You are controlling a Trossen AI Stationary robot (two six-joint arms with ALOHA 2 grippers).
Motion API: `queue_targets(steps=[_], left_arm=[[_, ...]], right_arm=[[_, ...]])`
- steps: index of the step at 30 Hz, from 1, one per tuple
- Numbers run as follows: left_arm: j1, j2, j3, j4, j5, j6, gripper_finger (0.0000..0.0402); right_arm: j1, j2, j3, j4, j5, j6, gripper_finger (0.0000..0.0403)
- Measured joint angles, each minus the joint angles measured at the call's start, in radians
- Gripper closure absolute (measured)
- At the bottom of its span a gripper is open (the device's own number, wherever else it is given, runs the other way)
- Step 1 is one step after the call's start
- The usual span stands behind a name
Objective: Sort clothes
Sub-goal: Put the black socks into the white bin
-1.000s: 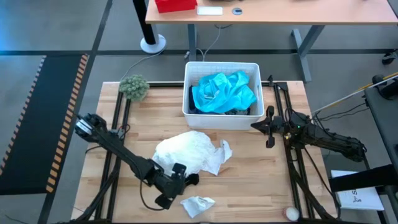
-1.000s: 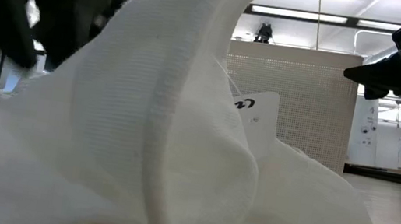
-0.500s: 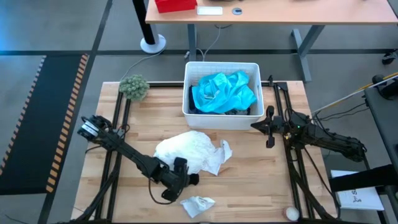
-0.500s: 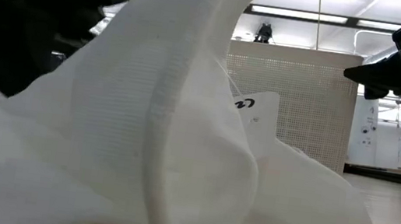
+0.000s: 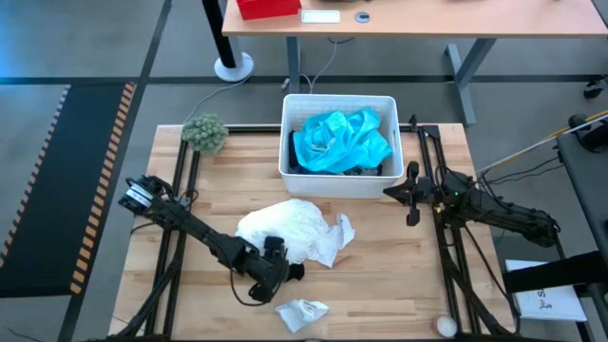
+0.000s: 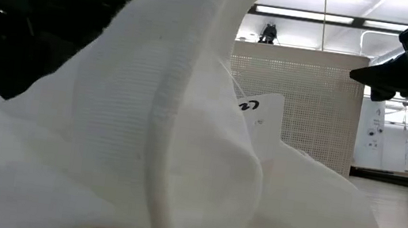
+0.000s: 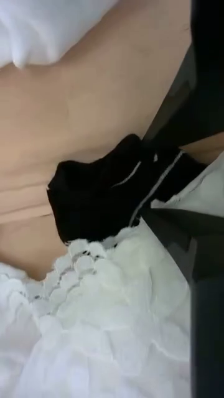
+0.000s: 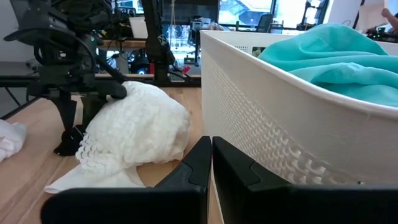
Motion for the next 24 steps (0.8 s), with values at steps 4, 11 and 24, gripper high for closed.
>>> queue_targets(steps=[4,11,24], left_arm=[[0.003,0.000,0.000,0.028,-0.003,0.000,0.0294],[0.009,0.047,0.000,0.089,0.025,-0.008,0.0317],[0.020,0.056,0.000,0.112,0.023,-0.017,0.0309]], right_arm=[[0.000,0.000,0.000,0.000,0.000,0.000,0.0403],[0.000,0.000,0.000,0.000,0.000,-0.001,0.0403],[0.000,0.000,0.000,0.000,0.000,0.000,0.0403]])
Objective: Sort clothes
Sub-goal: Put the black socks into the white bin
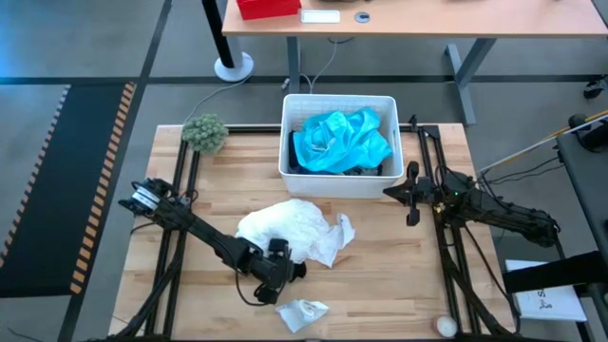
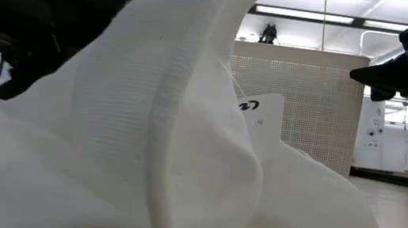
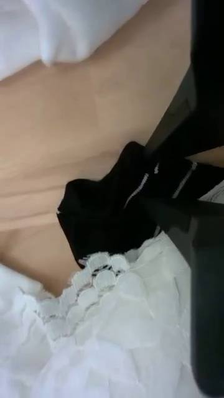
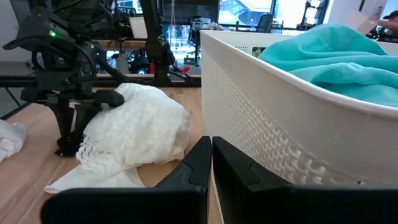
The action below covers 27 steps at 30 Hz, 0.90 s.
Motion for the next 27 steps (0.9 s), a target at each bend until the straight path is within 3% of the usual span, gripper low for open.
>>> queue_targets(steps=[6,15,27], left_arm=[[0.008,-0.003,0.000,0.004,-0.030,-0.001,0.0391],[0.030,-0.117,0.107,-0.010,-0.069,0.077,0.0400],[0.112,-0.348,0.360,-0.003,-0.334,0.404,0.0401]], right_arm=[[0.000,0.000,0.000,0.000,0.000,0.000,0.0403],[0.000,0.000,0.000,0.000,0.000,0.001,0.0403],[0.000,0.000,0.000,0.000,0.000,0.000,0.0403]])
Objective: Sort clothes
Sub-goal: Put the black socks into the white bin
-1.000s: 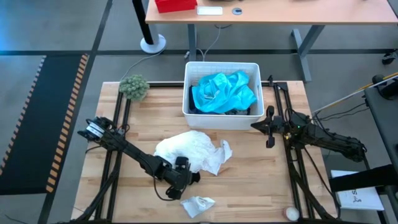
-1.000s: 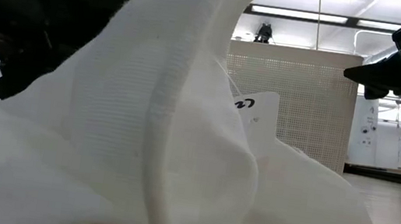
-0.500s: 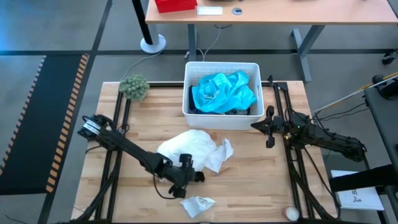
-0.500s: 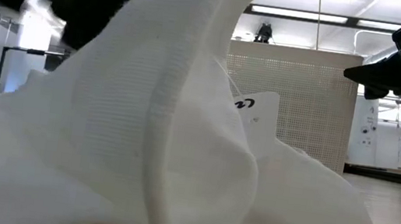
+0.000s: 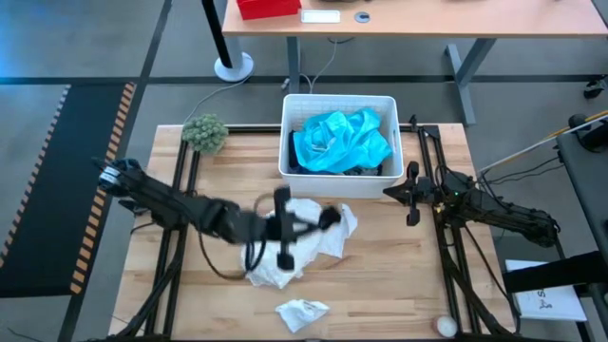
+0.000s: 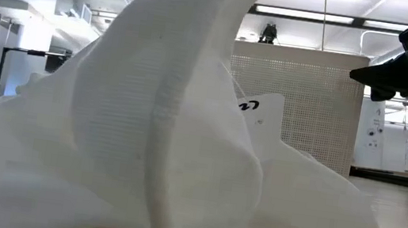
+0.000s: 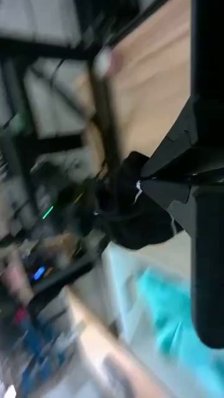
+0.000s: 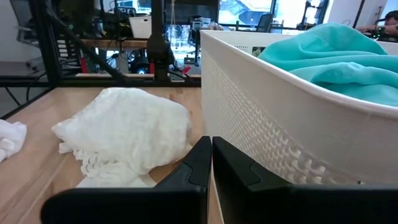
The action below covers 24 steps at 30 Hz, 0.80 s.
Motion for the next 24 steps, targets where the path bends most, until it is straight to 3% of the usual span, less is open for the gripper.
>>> queue_targets(steps=[4,17,24], left_arm=[[0.093,-0.033,0.056,-0.014,0.004,0.043,0.0401],[0.500,-0.020,0.129,-0.035,0.285,0.007,0.0402],[0.640,-0.020,0.103,-0.054,0.331,0.001,0.0402]], right_arm=[[0.000,0.000,0.000,0.000,0.000,0.000,0.0403],[0.000,0.000,0.000,0.000,0.000,0.001,0.0403],[0.000,0.000,0.000,0.000,0.000,-0.001,0.0403]])
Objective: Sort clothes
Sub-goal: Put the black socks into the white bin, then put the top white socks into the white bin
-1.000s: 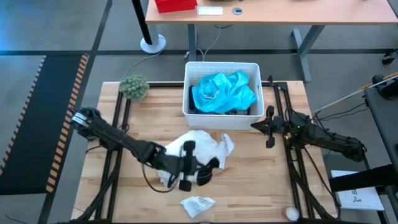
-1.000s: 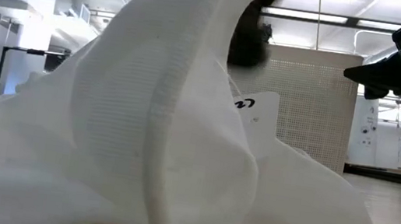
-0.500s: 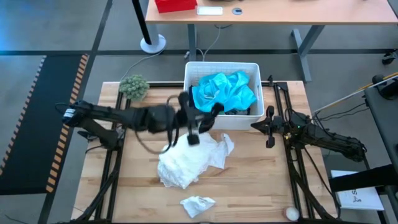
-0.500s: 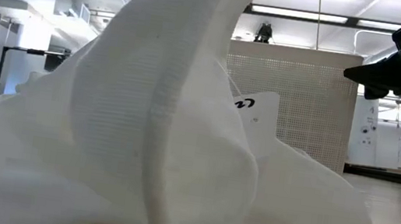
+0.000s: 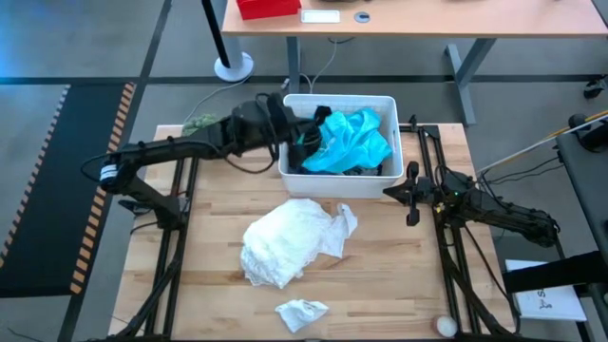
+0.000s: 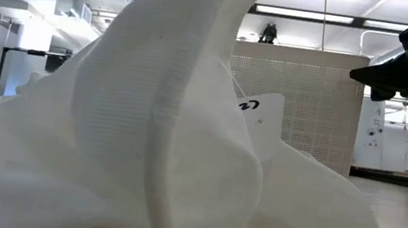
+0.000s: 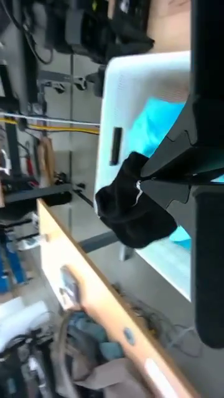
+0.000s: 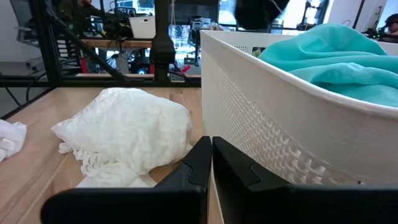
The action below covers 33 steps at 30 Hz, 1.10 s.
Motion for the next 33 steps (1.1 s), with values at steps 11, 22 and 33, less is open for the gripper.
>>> queue_targets(steps=[11,22,33], left_arm=[[0.102,0.001,-0.137,0.021,0.095,-0.046,0.0382],[0.109,0.001,-0.216,0.097,0.123,-0.074,0.0285],[0.050,-0.074,-0.122,0.021,0.143,-0.060,0.0367]], right_arm=[[0.000,0.000,0.000,0.000,0.000,0.000,0.0403],[0.000,0.000,0.000,0.004,-0.001,0.047,0.0403],[0.000,0.000,0.000,0.004,0.000,0.063,0.0403]])
